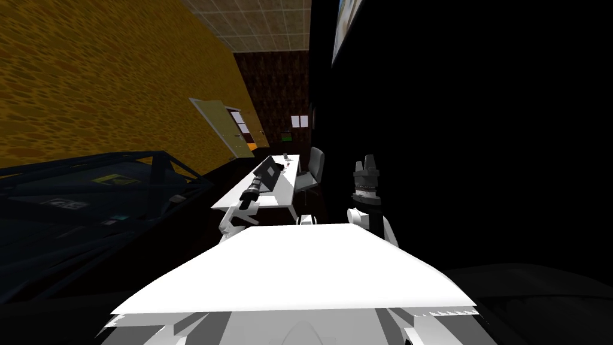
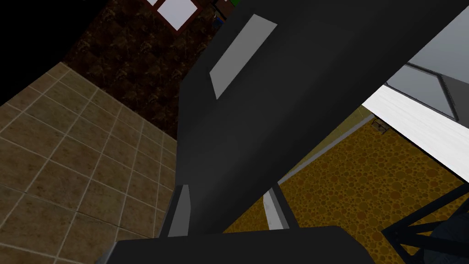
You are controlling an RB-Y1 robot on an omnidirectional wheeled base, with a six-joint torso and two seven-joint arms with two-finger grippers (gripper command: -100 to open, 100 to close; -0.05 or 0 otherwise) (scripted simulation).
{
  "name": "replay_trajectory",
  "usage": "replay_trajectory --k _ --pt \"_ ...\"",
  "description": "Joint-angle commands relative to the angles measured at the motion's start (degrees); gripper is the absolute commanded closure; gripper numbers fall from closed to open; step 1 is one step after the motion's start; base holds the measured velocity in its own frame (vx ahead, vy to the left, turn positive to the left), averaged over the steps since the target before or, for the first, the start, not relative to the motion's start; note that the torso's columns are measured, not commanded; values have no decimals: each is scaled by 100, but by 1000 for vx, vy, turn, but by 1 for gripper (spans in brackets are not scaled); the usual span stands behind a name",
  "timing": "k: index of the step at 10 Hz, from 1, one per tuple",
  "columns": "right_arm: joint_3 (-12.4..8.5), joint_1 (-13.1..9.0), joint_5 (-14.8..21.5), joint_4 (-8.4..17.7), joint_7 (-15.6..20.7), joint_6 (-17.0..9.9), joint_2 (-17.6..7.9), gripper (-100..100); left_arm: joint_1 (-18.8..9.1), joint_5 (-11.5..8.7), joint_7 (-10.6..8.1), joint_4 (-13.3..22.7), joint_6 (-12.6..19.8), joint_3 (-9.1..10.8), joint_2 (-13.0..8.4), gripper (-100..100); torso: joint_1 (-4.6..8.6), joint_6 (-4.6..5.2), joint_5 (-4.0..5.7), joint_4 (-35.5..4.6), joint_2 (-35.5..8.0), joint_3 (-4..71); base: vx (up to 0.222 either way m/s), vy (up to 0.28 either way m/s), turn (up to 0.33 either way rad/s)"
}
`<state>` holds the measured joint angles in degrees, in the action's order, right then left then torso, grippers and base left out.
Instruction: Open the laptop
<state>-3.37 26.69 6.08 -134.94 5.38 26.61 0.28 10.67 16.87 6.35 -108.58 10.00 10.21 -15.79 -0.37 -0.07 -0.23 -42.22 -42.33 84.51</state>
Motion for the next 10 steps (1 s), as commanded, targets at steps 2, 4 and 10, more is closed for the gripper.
replay_trajectory --k 2,4,10 --pt "0 0 0 0 0 0 0 0 -75 -366 -362 -179 453 -79 101 100 10 -6 6 7 16 12 -10 124 -2" --pt "0 0 0 0 0 0 0 0 -114 -565 -549 -290 685 -121 150 100 24 -2 10 8 16 12 -7 104 3" --pt "0 0 0 0 0 0 0 0 -356 -1154 -1068 14 849 -148 518 100 22 1 16 -8 -1 2 -7 109 7"
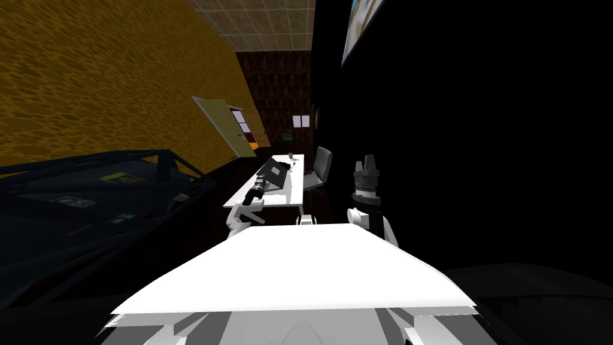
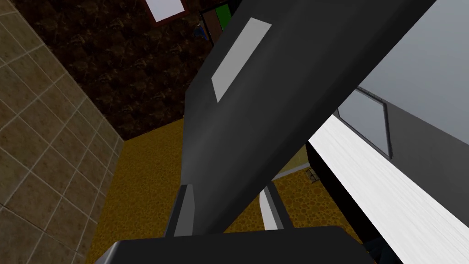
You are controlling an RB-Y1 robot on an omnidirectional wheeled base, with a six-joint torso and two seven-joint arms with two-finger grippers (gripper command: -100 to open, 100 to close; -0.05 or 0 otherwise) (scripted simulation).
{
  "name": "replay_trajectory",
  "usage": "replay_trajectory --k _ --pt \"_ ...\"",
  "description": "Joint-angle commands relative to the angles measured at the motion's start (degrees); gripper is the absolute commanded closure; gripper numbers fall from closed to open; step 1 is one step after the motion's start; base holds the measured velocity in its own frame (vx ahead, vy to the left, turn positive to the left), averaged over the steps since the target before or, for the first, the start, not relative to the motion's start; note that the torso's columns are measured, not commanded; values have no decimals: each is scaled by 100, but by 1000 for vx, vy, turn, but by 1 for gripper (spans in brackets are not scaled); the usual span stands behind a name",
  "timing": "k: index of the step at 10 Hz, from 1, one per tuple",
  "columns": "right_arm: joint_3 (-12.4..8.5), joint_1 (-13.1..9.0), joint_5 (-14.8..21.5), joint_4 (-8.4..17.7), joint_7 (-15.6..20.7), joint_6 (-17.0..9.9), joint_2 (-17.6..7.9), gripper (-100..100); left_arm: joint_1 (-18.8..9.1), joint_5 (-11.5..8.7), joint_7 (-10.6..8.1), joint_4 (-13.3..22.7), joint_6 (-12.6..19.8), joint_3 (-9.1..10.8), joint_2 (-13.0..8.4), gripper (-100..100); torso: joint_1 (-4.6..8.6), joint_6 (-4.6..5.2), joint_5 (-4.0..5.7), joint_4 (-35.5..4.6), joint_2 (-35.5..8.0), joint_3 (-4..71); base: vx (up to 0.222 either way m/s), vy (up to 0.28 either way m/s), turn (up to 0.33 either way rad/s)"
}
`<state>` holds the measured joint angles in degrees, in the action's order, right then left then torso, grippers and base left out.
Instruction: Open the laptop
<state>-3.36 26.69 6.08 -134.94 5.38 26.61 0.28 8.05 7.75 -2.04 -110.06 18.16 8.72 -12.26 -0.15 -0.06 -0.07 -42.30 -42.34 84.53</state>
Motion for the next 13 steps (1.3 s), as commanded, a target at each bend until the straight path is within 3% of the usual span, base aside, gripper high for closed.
replay_trajectory --k 1,4,5,8,10,11,13 --pt "0 0 0 0 0 0 0 0 -130 -334 -308 217 51 -1 225 100 -9 0 -4 3 8 4 -23 142 10" --pt "0 0 0 0 0 0 0 0 -243 -607 -548 381 106 -9 403 100 25 5 11 -2 1 2 -25 102 12" --pt "0 0 0 0 0 0 0 0 -232 -551 -488 383 90 -2 355 100 27 6 14 -6 0 2 -7 45 -2" --pt "0 0 0 0 0 0 0 0 -320 -1000 -868 907 -205 -45 730 100 -1 4 6 -6 1 1 -8 121 -2" --pt "0 0 0 0 0 0 0 0 -339 -1088 -940 1010 -266 -53 804 100 11 -1 7 -3 2 3 -5 103 9" --pt "0 0 0 0 0 0 0 0 -257 -1046 -924 646 27 -44 747 -100 24 4 11 -3 0 1 3 40 -16" --pt "1 0 0 0 0 0 1 0 -218 -1054 -954 373 268 -29 721 -100 43 7 15 1 8 5 16 -12 -17"
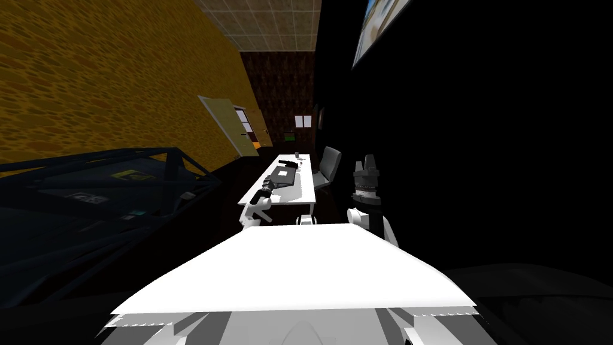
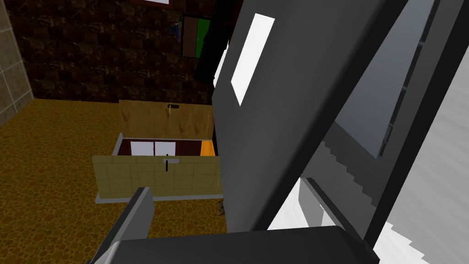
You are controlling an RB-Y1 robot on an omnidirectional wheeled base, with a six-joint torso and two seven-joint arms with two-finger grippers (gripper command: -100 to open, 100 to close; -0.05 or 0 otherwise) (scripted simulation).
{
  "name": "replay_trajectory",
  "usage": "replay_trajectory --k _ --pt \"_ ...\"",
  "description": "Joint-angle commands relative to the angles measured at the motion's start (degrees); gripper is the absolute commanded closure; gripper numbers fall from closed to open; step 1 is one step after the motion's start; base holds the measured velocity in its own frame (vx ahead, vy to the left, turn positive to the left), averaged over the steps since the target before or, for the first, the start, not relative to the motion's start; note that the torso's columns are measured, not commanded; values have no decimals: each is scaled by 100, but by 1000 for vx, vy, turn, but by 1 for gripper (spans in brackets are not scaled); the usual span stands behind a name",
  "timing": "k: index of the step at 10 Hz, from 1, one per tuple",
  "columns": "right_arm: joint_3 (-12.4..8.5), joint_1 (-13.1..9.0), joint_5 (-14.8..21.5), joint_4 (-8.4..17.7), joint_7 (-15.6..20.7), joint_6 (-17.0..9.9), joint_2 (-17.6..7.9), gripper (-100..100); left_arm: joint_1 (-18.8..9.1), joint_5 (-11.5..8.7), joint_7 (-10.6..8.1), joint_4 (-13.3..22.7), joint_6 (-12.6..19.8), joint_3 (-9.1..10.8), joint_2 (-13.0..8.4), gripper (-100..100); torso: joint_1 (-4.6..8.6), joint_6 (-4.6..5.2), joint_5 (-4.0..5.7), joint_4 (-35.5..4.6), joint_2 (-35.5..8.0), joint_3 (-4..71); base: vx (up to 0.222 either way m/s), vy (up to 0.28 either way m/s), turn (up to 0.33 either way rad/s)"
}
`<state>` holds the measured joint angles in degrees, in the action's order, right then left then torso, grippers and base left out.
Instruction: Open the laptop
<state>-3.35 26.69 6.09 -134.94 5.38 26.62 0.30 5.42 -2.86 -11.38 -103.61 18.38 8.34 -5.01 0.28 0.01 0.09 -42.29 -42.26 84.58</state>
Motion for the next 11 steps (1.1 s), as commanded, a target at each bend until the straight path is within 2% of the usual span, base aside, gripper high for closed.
replay_trajectory --k 1,6,7,8,11 --pt "0 0 0 0 0 0 0 0 65 3 -35 -409 367 16 -17 -100 -9 1 0 -4 -3 0 12 -13 -7" --pt "0 0 0 0 0 0 0 0 163 -17 -110 -1092 970 53 -81 -100 -27 -2 -5 -8 -11 -6 11 -1 -13" --pt "0 0 0 0 0 0 0 0 155 -28 -102 -1006 901 54 -91 -100 -24 -1 -5 -7 -11 -6 0 0 0" --pt "0 0 0 0 0 0 0 0 160 -29 -105 -1023 933 55 -93 0 -24 0 -7 -5 -9 -6 0 0 0" --pt "0 0 0 0 0 0 0 0 176 -29 -103 -1001 946 52 -90 0 -22 -1 -3 -9 -12 -7 0 0 0"
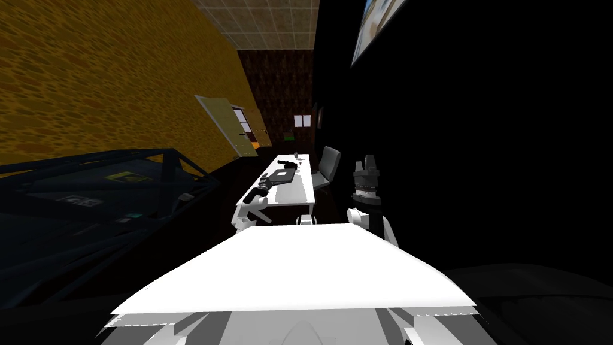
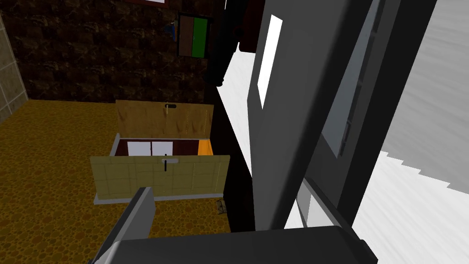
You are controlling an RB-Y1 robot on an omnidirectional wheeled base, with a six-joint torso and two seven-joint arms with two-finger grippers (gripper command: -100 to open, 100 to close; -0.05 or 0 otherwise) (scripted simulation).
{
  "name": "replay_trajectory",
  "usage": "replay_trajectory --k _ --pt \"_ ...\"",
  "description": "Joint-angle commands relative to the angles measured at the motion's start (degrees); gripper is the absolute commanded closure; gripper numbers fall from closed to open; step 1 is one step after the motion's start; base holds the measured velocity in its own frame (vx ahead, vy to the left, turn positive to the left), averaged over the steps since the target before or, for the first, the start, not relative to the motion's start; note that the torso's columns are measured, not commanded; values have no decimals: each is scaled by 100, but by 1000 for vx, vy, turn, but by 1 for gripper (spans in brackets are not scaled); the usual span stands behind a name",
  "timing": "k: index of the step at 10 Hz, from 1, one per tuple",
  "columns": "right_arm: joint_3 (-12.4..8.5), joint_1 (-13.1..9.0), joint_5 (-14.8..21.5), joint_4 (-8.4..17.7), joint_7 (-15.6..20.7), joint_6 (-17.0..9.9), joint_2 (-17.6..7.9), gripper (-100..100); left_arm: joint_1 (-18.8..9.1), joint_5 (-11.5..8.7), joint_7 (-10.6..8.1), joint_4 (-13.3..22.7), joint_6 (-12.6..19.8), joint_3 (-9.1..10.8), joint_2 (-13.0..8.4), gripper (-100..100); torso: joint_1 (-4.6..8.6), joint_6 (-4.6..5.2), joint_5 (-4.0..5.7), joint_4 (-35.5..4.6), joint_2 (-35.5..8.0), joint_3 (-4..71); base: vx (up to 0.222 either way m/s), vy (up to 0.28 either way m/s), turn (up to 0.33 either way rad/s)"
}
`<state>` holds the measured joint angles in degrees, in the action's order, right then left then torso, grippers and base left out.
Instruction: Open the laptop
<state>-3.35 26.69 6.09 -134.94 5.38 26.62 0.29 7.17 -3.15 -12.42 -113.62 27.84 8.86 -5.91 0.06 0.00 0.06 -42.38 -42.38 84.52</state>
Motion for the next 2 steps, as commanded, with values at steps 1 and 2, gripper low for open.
replay_trajectory --k 1,2 --pt "0 0 0 0 0 0 0 0 5 0 0 6 5 -1 1 0 0 0 0 0 0 0 0 0 0" --pt "0 0 0 0 0 0 0 0 5 0 0 6 6 -1 1 0 -2 0 -3 5 3 1 0 0 0"
